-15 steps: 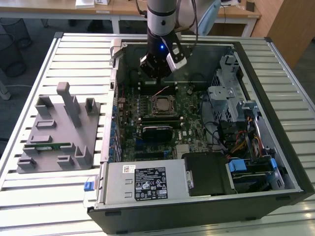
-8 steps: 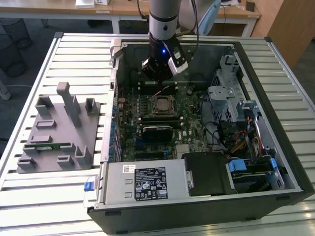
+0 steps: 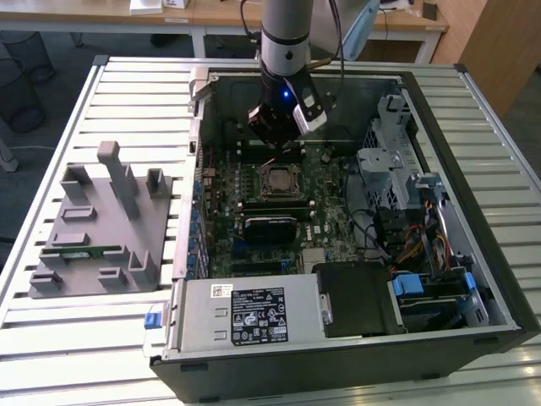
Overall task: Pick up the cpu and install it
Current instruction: 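Install the first cpu locking lever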
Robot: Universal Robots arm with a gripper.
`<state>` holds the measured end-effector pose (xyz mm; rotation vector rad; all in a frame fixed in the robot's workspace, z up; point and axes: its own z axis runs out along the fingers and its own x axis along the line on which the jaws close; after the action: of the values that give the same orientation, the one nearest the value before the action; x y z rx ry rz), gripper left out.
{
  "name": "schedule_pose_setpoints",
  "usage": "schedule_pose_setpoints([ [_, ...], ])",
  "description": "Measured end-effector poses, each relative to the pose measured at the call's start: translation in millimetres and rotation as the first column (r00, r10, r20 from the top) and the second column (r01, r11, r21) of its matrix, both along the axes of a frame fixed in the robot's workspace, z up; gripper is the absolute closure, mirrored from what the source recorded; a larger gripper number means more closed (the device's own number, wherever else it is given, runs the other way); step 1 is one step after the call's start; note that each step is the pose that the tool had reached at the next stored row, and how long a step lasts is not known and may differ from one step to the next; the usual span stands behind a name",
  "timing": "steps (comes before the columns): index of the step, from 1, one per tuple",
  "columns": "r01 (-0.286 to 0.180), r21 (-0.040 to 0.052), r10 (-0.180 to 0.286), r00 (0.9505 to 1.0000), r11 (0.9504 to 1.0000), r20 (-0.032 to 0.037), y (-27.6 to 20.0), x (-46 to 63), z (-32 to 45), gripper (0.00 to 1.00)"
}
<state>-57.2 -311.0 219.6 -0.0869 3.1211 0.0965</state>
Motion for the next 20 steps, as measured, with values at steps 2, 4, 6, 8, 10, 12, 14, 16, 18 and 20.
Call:
schedule_pose_setpoints([
  [2, 0.000, -0.0002, 0.000, 1.0000, 1.0000, -0.0007, 0.2, 2.4, -1.1, 0.89],
  [4, 0.000, -0.0001, 0.000, 1.0000, 1.0000, -0.0011, 0.5, 5.0, -2.4, 0.89],
  [6, 0.000, 0.0000, 0.000, 1.0000, 1.0000, -0.0015, 0.8, 7.2, -3.7, 0.89],
  [8, 0.000, 0.0001, 0.000, 1.0000, 1.0000, -0.0017, 1.1, 9.1, -4.9, 0.89],
  [10, 0.000, -0.0002, 0.000, 1.0000, 1.0000, -0.0020, 1.4, 10.7, -6.0, 0.89],
  [12, 0.000, -0.0002, 0.000, 1.0000, 1.0000, -0.0021, 1.9, 11.9, -6.9, 0.89],
  [14, 0.000, -0.0001, 0.000, 1.0000, 1.0000, -0.0021, 2.6, 12.7, -8.0, 0.89],
  [16, 0.000, -0.0001, 0.000, 1.0000, 1.0000, -0.0021, 3.3, 13.4, -9.1, 0.89],
  [18, 0.000, 0.0000, 0.000, 1.0000, 1.0000, -0.0021, 4.3, 14.0, -10.2, 0.89],
  [20, 0.000, 0.0000, 0.000, 1.0000, 1.0000, -0.0022, 5.6, 14.4, -11.3, 0.89],
])
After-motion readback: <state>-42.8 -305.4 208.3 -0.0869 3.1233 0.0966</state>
